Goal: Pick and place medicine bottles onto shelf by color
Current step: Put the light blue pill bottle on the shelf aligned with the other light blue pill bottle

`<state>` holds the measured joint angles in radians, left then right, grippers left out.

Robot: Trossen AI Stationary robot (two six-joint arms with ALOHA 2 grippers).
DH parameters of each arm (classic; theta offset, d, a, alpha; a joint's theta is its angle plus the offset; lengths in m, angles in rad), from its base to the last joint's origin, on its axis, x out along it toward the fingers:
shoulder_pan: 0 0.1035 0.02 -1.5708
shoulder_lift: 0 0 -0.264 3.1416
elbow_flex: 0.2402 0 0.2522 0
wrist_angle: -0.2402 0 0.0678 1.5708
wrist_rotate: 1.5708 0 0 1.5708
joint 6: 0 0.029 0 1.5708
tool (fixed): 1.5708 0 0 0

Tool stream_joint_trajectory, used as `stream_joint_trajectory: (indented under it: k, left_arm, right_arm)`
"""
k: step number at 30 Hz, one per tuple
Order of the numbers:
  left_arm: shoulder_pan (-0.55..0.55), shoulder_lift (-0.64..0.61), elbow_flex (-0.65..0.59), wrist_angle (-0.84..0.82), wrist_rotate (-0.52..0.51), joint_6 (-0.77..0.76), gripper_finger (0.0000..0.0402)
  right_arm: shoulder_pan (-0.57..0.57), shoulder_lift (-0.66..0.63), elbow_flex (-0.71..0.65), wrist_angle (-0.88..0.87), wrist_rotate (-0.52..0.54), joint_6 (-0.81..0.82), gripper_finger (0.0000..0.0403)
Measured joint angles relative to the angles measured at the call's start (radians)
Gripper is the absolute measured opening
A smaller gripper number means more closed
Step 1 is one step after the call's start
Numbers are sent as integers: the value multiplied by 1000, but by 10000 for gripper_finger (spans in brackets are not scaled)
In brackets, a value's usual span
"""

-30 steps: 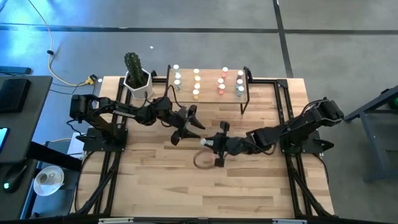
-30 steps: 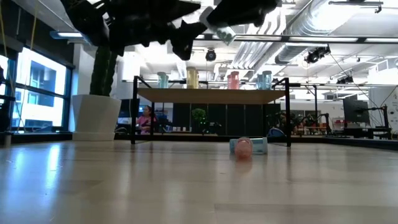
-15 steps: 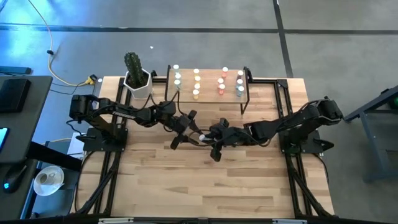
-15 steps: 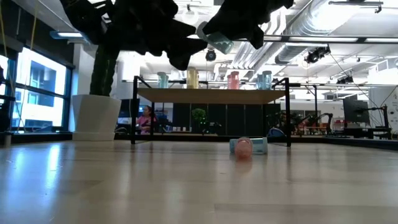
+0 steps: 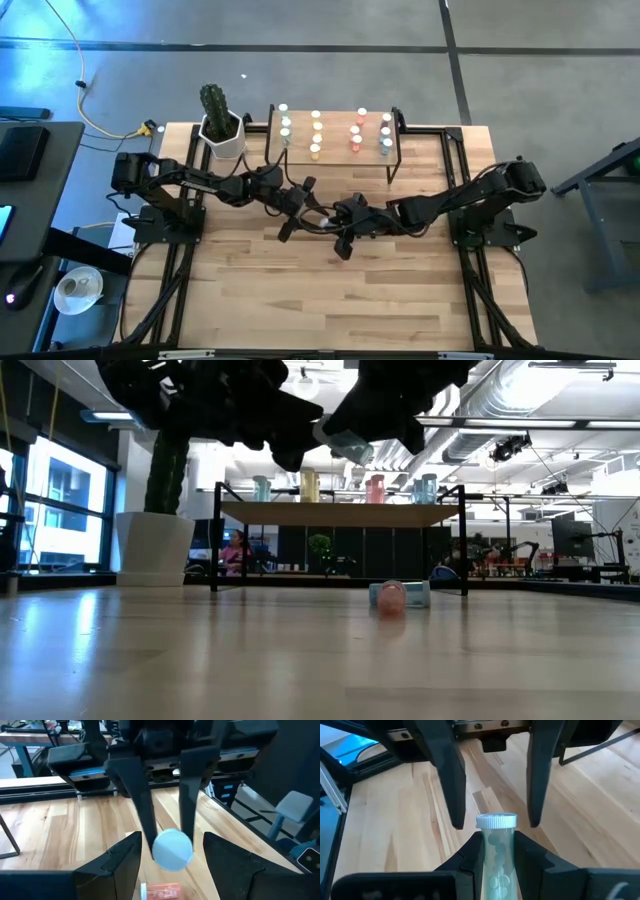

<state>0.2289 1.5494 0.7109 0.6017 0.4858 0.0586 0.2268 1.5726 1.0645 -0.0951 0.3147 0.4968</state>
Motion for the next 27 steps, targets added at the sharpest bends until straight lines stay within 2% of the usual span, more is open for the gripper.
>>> stream_joint_trajectory:
  k: [8,16,27]
  left_arm:
    - [-3,0,0,-15,-2,16,202]
    - [-3,0,0,-15,-45,15,199]
    - [-6,0,0,-15,-43,0,136]
  right_arm:
    - [0,0,0,18,7,-4,72]
    - [0,0,0,14,7,-5,72]
    - [0,-1,0,9,10,0,72]
